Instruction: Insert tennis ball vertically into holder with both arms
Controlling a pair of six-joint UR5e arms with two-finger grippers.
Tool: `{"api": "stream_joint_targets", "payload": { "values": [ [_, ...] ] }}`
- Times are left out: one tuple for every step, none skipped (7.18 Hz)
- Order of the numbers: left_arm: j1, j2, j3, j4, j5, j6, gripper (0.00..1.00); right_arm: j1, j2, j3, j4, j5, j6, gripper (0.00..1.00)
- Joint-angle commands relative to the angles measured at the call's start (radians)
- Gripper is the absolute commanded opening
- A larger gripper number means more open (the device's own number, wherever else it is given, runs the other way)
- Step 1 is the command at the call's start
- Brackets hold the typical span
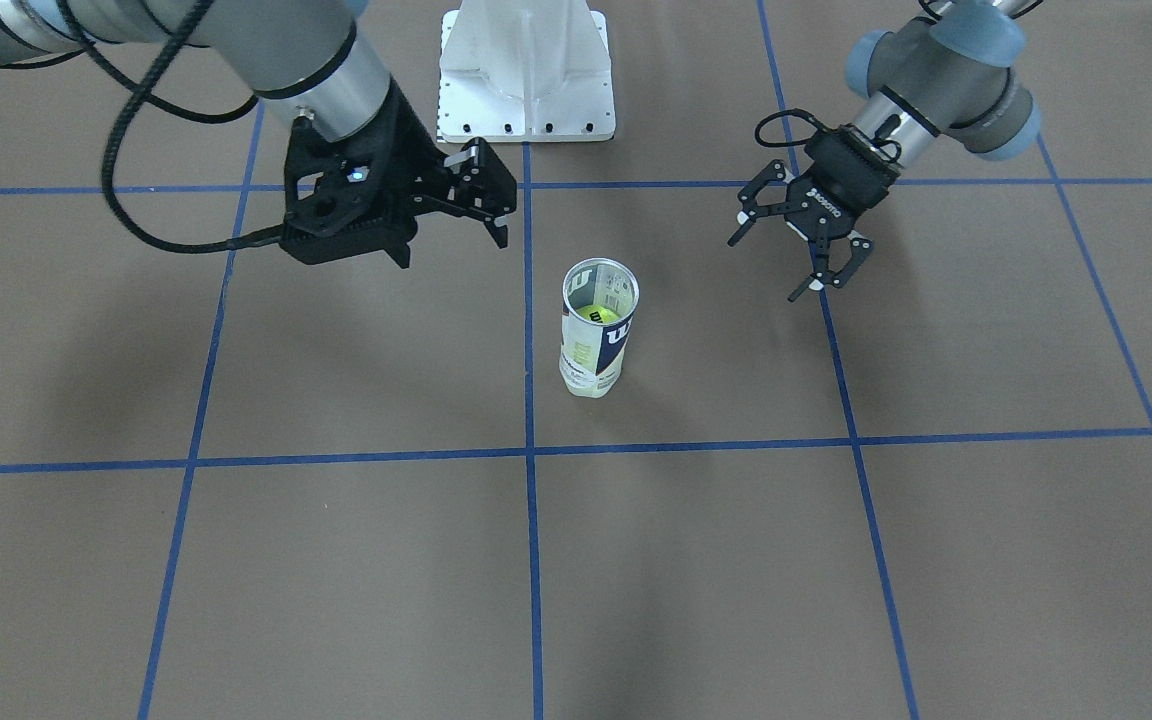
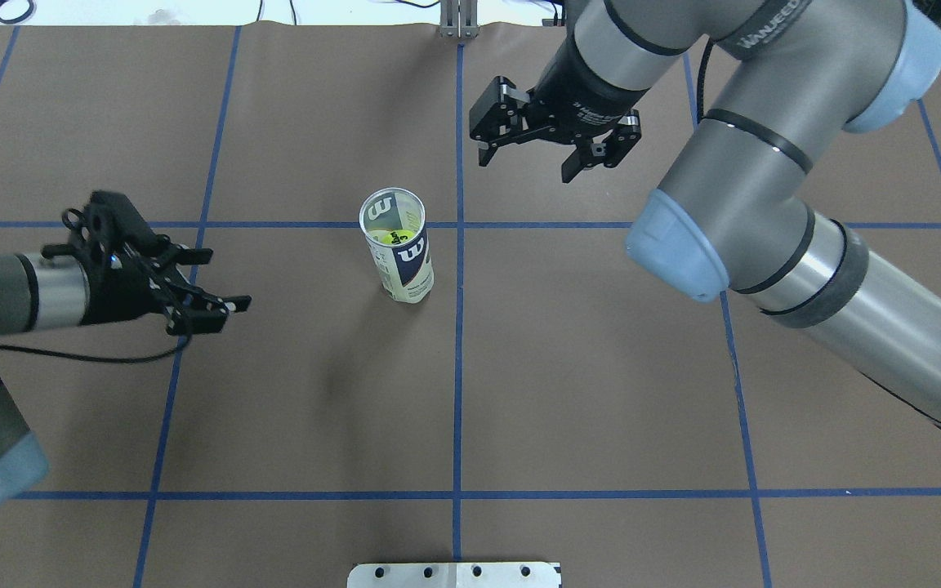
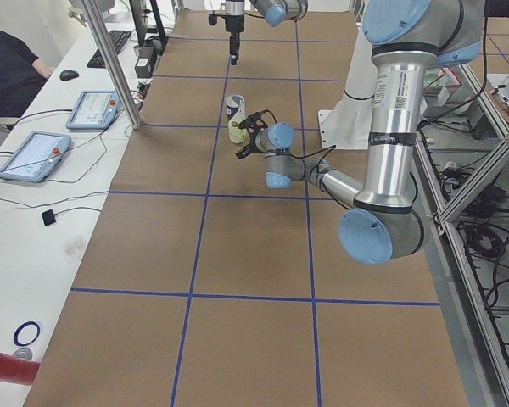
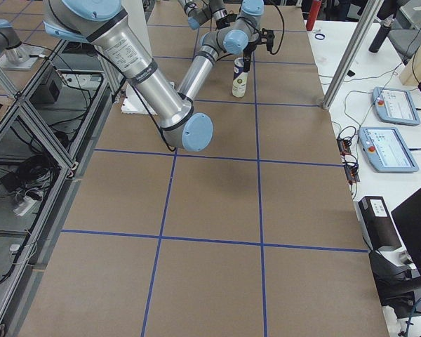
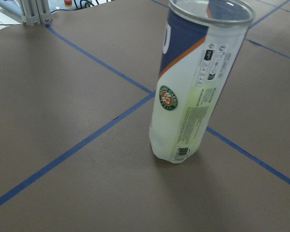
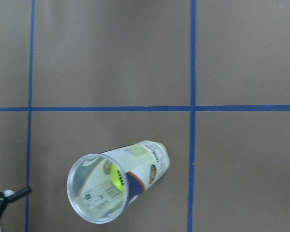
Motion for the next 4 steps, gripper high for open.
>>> {"api": "stream_joint_targets", "payload": {
  "values": [
    [-0.351,-0.024,-0.003,0.382,-0.436,0.179,1.00,0.104,-0.162,0.041,0.000,0.036,-0.178,0.99],
    [-0.416,-0.021,0.016,0.514,-0.436,0.362,1.00,0.151,-0.230,0.040,-0.001,0.036,-0.305,0.99],
    [-0.480,-0.021,0.105,0.544,-0.407,0.474,1.00,0.196,-0.296,0.032,-0.001,0.039,-0.432,0.99],
    [-0.569,-0.018,0.184,0.545,-0.370,0.498,1.00,0.239,-0.366,0.024,-0.003,0.039,-0.570,0.99]
  ]
}}
